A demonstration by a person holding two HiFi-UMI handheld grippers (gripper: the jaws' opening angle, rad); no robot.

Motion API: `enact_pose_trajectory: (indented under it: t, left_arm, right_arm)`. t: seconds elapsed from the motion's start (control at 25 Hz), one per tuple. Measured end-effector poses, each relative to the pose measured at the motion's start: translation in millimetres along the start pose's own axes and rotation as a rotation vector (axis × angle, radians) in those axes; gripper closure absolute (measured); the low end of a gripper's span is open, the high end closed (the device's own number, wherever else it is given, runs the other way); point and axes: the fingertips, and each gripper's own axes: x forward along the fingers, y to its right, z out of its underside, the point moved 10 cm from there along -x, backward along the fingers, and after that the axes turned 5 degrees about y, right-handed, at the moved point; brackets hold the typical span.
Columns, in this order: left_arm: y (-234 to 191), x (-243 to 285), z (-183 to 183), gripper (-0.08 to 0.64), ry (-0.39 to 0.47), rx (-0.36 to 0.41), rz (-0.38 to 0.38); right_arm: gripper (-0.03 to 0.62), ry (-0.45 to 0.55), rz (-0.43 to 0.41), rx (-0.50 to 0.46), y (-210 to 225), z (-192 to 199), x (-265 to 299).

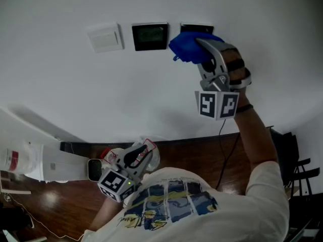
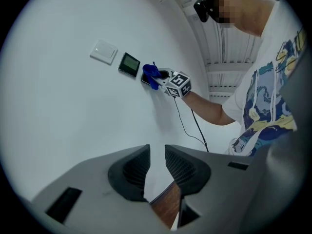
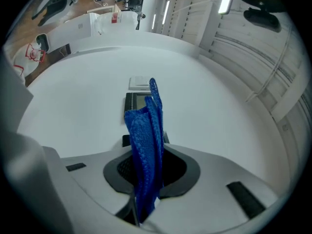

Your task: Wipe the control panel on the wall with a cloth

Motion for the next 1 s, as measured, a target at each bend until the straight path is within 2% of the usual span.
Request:
enact_pose_trajectory:
  t: [0.28, 0.52, 0.64, 0.76, 1.0]
  left_arm:
    - [9.6, 6.2, -1.1, 0.488, 0.001, -0.024, -0.03]
    - [15.4, 8.7, -0.4, 0.487, 0.0, -0.02, -0.04]
    - [16.4, 8.1, -1.1, 0.488, 0.013, -0.01, -0.043]
    - [16.3, 4.2, -0.4, 0.488, 0.025, -0.015, -0.054]
    - [12.8, 3.6, 4.3, 0.488, 0.02, 0.001, -0.044]
  right_arm:
    - [0.508, 0.016, -0.034, 0.044, -37.4, 2.0, -9.3]
    - [0.508, -0.001, -0.14, 0.074, -81.3, 8.9, -9.7]
    - [0.508, 0.002, -0.174, 0.069, -83.4, 10.2, -11.6]
    - [0.508, 0.034, -0.143, 0.076, -56.2, -2.0, -22.9]
    - [0.508, 0.068, 0.023, 0.034, 16.6, -14.9, -16.8]
